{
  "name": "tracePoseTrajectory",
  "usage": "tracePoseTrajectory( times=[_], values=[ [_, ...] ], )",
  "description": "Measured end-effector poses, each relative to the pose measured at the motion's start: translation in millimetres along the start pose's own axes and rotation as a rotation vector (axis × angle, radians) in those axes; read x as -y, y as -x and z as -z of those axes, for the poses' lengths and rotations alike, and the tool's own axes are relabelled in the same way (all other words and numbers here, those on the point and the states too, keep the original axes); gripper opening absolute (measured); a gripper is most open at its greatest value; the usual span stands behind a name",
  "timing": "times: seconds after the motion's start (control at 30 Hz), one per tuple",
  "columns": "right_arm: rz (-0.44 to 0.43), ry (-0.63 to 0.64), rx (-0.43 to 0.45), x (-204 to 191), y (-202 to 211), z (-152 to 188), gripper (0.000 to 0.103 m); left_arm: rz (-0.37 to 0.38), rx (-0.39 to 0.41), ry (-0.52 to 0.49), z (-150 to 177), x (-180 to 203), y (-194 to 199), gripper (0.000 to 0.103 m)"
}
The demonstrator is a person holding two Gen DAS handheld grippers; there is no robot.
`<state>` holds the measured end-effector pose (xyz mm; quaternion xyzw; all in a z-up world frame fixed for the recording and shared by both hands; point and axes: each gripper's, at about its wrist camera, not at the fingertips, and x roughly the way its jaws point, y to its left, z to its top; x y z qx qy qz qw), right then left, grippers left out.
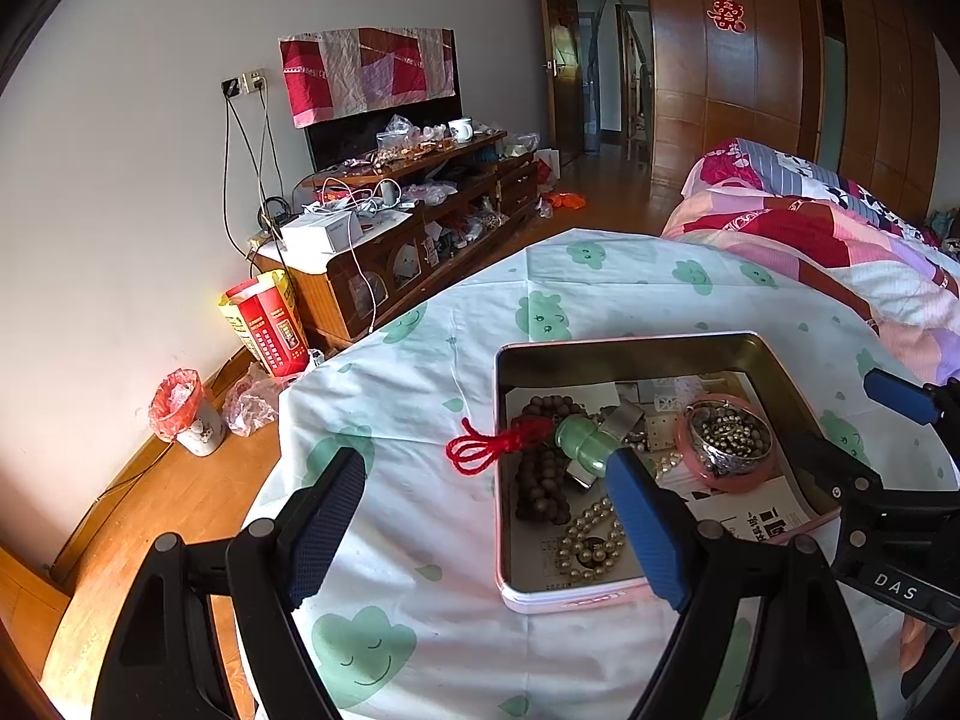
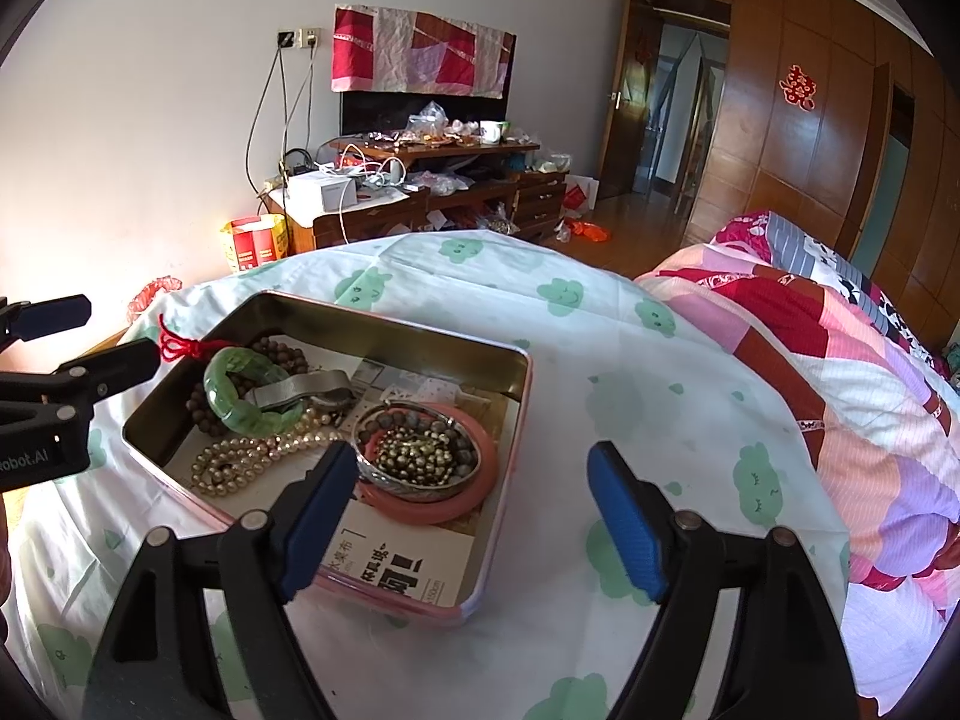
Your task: Organize jewelry
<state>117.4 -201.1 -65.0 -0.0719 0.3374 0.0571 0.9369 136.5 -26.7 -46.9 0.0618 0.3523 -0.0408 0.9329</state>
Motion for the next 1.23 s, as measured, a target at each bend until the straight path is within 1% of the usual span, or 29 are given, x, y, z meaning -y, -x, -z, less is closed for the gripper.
tracePoseTrajectory(
  times=[0.23, 0.3, 0.37, 0.5, 0.77, 0.97, 1.13, 1.23],
  values=[
    [0.005, -0.001, 0.003, 4.2, 1.2, 1.0, 0.081, 0.001, -0.007, 0.004, 0.3, -1.1, -1.8, 0.083],
    [0.005, -0.001, 0.004, 5.0, 1.2, 1.2, 0.081, 0.010, -0.004, -0.009, 0.6, 0.5, -1.3, 0.083],
    [0.006, -0.001, 0.004, 4.3, 1.4, 1.0, 0.081, -0.001, 0.005, -0.021, 0.7, 2.6, 0.3, 0.083],
    [0.009, 0.001, 0.004, 6.5, 2.7, 0.7, 0.082, 0.003, 0.007, -0.024, 0.9, 3.5, 1.0, 0.083],
    [0.016, 0.000, 0.007, 5.7, 3.5, -1.3, 0.082, -0.007, -0.002, -0.027, 1.5, 3.5, -0.5, 0.083],
    [0.016, 0.002, 0.008, 5.8, 3.6, -1.1, 0.082, 0.000, -0.015, -0.018, 2.5, 0.7, -4.1, 0.083],
    [0.016, 0.001, 0.008, 6.2, 3.1, -1.0, 0.082, -0.007, 0.008, -0.031, 5.2, 0.2, -2.4, 0.083],
    [0.018, -0.001, 0.007, 7.6, 2.7, 0.1, 0.082, -0.007, 0.005, -0.031, 5.6, 0.5, -2.4, 0.083]
  ],
)
